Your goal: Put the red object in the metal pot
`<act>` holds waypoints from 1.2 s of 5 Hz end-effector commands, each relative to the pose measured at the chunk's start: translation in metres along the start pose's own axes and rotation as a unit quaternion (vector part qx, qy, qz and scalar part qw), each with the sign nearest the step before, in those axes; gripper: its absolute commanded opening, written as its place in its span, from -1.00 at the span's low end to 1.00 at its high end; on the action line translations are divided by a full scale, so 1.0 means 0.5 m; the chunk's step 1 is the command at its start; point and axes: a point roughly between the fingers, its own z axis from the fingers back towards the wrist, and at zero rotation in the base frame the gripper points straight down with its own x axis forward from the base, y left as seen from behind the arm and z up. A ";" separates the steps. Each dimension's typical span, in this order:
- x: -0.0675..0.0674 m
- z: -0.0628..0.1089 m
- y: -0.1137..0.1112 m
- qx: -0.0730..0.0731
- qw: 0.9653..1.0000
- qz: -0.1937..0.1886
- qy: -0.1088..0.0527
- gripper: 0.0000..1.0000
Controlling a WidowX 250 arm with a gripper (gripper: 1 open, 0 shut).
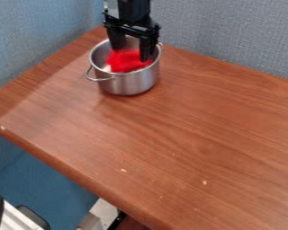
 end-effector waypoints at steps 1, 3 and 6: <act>0.016 0.027 0.023 0.025 0.999 0.004 -0.019 1.00; 0.016 0.006 0.028 0.040 0.999 0.000 -0.008 1.00; 0.016 -0.019 0.030 0.050 0.999 -0.003 0.005 1.00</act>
